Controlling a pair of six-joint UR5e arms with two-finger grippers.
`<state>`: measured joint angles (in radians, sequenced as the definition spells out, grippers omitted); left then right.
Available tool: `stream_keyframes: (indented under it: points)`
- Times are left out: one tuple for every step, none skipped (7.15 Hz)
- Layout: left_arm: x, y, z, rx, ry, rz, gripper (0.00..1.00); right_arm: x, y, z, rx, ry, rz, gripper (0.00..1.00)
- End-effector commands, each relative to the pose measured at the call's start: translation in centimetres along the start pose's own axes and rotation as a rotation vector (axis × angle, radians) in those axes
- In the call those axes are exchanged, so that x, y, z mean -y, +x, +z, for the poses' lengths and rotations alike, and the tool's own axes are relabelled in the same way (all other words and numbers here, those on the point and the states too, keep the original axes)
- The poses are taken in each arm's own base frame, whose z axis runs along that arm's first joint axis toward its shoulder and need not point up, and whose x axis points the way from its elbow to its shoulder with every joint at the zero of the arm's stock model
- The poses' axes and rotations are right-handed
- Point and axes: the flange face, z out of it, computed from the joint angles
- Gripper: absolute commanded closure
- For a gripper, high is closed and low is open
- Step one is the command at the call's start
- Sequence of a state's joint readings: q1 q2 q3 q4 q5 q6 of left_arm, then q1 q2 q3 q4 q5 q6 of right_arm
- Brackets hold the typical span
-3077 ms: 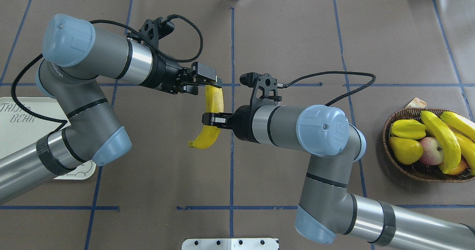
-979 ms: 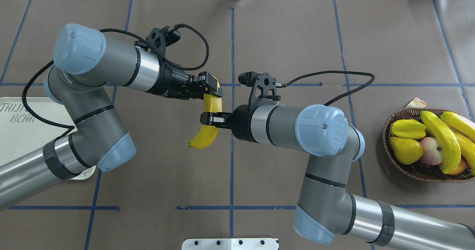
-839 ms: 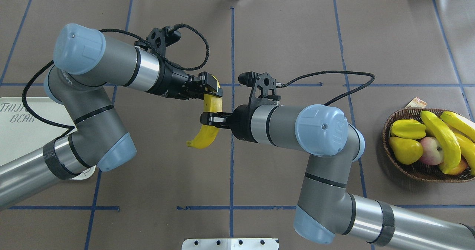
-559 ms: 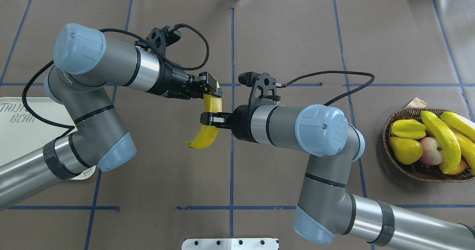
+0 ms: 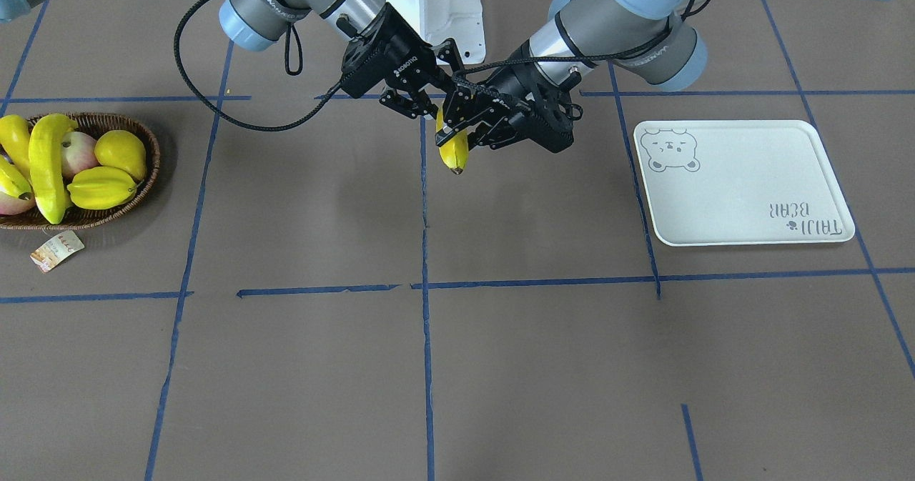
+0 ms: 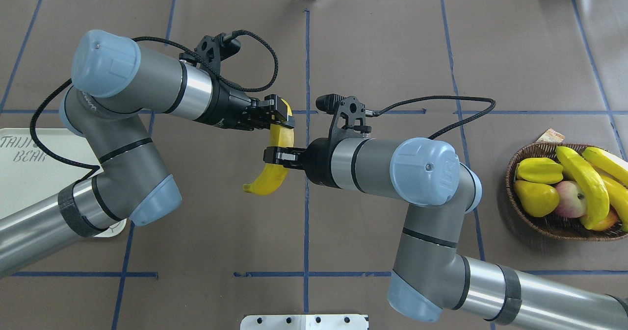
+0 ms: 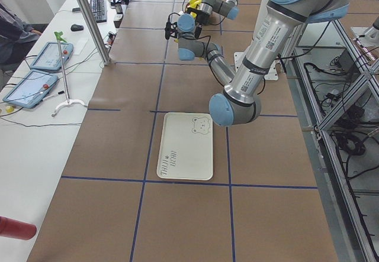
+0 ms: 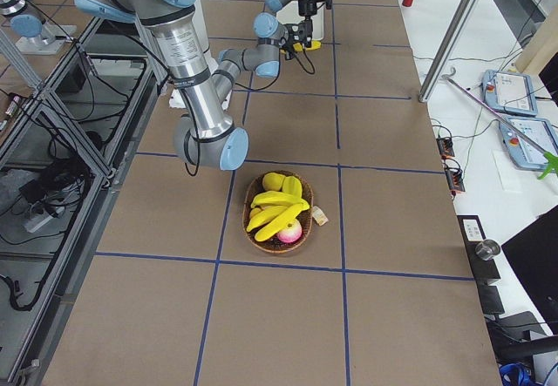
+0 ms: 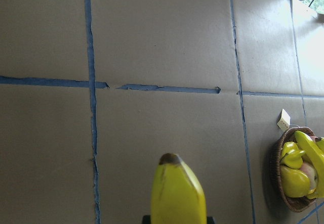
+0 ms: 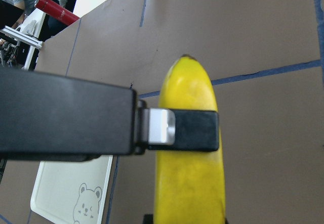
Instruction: Transfer all bananas from basket to plate
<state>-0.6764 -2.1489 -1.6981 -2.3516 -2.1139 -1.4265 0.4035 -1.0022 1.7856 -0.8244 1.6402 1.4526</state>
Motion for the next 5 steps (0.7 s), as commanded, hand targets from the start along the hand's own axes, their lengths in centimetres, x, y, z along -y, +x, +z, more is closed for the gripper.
stream_keyframes:
  points:
    - [-0.01, -0.08, 0.0, 0.001, 0.0, -0.001, 0.96, 0.11, -0.02, -0.03, 0.001, 0.003, 0.018, 0.01]
    - [-0.02, -0.17, 0.01, 0.002, 0.0, -0.002, 0.96, 0.11, -0.02, -0.03, 0.001, 0.003, 0.018, 0.01]
    - [-0.07, -0.4, -0.03, 0.005, -0.001, -0.003, 0.96, 0.2, -0.01, -0.06, 0.001, 0.005, 0.018, 0.01]
    - [-0.03, -0.62, 0.09, 0.014, -0.002, -0.021, 0.96, 0.56, 0.05, -0.15, -0.002, 0.011, 0.017, 0.01]
    - [-0.01, -0.87, 0.15, 0.022, -0.001, -0.064, 0.97, 0.59, 0.35, -0.14, -0.007, 0.009, 0.016, 0.01]
